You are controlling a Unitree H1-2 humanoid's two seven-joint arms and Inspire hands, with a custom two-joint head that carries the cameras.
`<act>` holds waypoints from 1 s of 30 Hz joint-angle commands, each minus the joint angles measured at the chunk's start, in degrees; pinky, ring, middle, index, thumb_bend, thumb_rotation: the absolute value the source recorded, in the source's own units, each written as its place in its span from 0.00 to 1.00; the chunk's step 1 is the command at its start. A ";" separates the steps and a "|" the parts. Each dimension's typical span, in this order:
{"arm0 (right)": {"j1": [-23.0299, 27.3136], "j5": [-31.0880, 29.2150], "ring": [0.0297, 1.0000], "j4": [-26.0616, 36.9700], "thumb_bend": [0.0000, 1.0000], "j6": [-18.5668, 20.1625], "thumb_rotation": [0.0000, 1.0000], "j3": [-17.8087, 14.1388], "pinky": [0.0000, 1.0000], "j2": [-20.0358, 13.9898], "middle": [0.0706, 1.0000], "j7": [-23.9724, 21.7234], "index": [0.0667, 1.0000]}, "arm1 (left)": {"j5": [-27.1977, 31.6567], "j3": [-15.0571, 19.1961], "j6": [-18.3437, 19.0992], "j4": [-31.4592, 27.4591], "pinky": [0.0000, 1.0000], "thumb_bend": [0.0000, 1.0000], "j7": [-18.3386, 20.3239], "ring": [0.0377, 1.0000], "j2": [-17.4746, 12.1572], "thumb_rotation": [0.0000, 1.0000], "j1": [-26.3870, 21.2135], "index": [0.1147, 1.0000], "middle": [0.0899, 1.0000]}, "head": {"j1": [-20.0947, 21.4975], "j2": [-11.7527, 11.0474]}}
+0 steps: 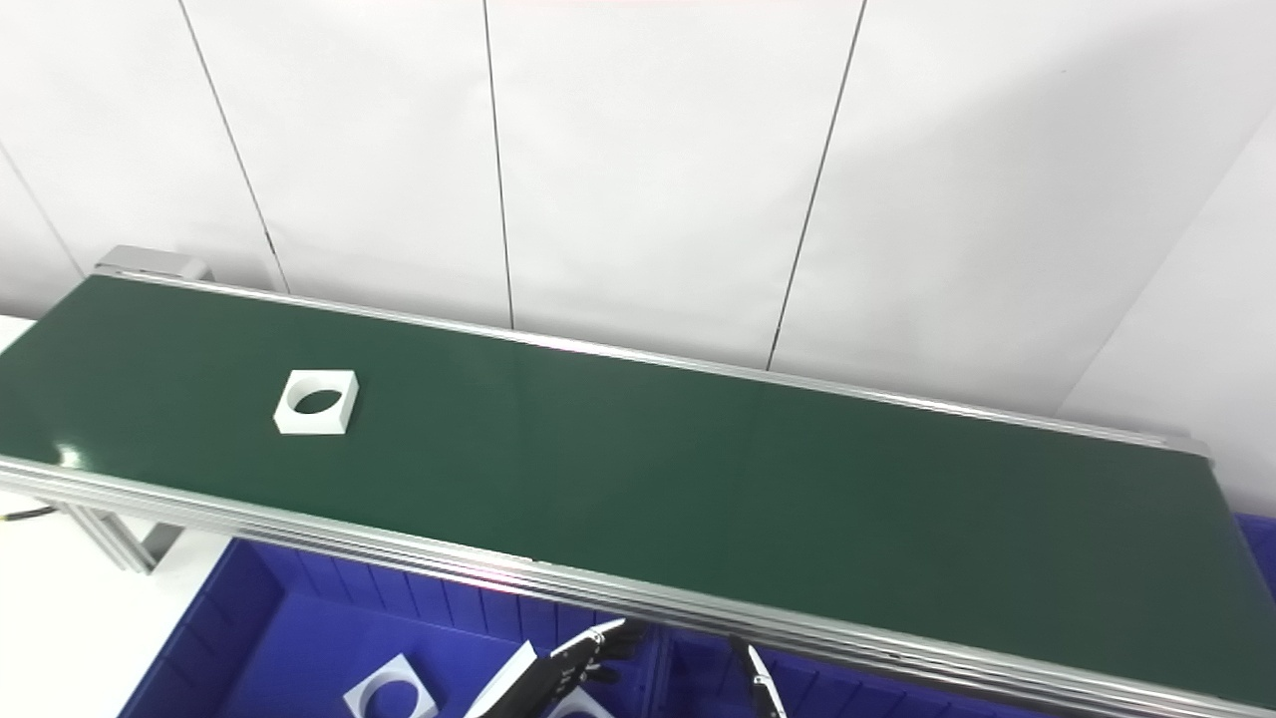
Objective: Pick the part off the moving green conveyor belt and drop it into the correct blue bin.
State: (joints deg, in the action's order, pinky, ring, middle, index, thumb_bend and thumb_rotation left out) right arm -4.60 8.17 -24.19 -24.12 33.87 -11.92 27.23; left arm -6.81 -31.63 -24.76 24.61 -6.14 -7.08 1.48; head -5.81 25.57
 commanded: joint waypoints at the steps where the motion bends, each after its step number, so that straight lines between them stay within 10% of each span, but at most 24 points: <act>1: 0.81 -0.14 0.95 0.82 0.95 -2.80 1.00 -0.21 0.93 0.46 0.94 -0.09 0.92 | -0.16 -0.26 -2.16 -1.27 0.80 0.95 -1.42 0.87 0.00 0.84 -1.34 0.86 0.89 | -0.05 0.10; 18: 2.14 -0.48 0.95 -0.55 0.96 -2.80 1.00 -0.15 0.94 1.11 0.94 -0.59 0.92 | -0.36 -1.19 -2.16 -2.06 0.80 0.96 -1.32 0.87 -1.17 0.83 -1.74 0.86 0.88 | -0.74 0.22; 30: 2.57 -0.86 0.96 0.51 0.94 -2.80 1.00 -0.88 0.95 2.16 0.95 -2.04 0.92 | 3.66 0.60 -2.15 -20.95 0.81 1.00 4.46 0.87 -2.56 0.82 1.62 0.85 0.88 | -1.30 1.37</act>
State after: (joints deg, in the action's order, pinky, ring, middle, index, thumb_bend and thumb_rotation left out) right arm -3.09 7.60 -25.57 -24.12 33.47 -10.22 25.71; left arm -3.96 -31.61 -25.03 5.98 -2.88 -9.75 3.12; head -7.03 26.89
